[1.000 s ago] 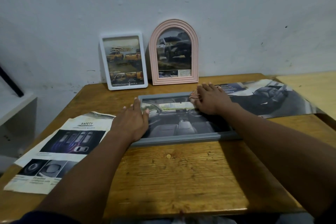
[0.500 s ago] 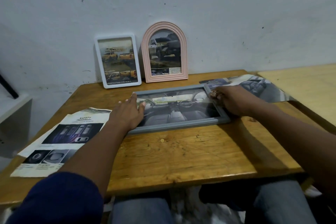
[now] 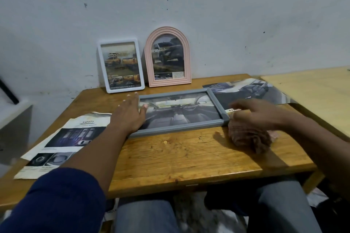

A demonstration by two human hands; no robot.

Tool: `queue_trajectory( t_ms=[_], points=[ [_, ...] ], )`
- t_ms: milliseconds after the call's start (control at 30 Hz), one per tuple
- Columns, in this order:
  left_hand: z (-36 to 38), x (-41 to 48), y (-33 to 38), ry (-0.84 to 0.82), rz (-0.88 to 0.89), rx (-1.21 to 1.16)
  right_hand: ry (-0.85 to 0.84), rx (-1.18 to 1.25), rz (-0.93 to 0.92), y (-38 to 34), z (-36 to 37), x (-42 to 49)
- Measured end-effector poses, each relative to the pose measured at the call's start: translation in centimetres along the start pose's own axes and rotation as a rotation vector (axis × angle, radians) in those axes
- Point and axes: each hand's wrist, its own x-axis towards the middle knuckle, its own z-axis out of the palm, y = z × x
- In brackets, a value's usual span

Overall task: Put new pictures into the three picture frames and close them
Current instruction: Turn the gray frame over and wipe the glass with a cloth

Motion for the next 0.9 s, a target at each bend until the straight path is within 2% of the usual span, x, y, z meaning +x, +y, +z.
queue_trajectory(
  t_ms=[100, 233, 300, 467, 567, 667, 900],
  points=[
    [-0.5, 0.0, 0.2, 0.006, -0.063, -0.011, 0.138, 0.109, 0.039, -1.4, -1.6, 4.3],
    [-1.1, 0.4, 1.4, -0.034, -0.168, -0.086, -0.011, 0.174, 0.242, -2.9, -0.5, 9.5],
    [-1.3, 0.5, 2.0, -0.039, -0.196, -0.173, -0.025, 0.19, 0.277, -3.8, 0.6, 10.5],
    [-1.6, -0.2, 2.8, 0.037, -0.243, -0.484, 0.173, 0.232, 0.292, -4.8, 2.5, 11.3],
    [-2.1, -0.6, 3.3, 0.136, -0.204, -0.605, 0.307, 0.269, 0.296, -4.4, 2.5, 11.1],
    [-3.0, -0.6, 4.3, 0.221, -0.158, -0.662, 0.434, 0.289, 0.226, -3.9, 1.0, 10.3],
    [-3.9, 1.9, 11.3, 0.289, 0.066, -0.663, 0.698, 0.401, 0.103, 0.9, -4.6, 9.6]
  ],
)
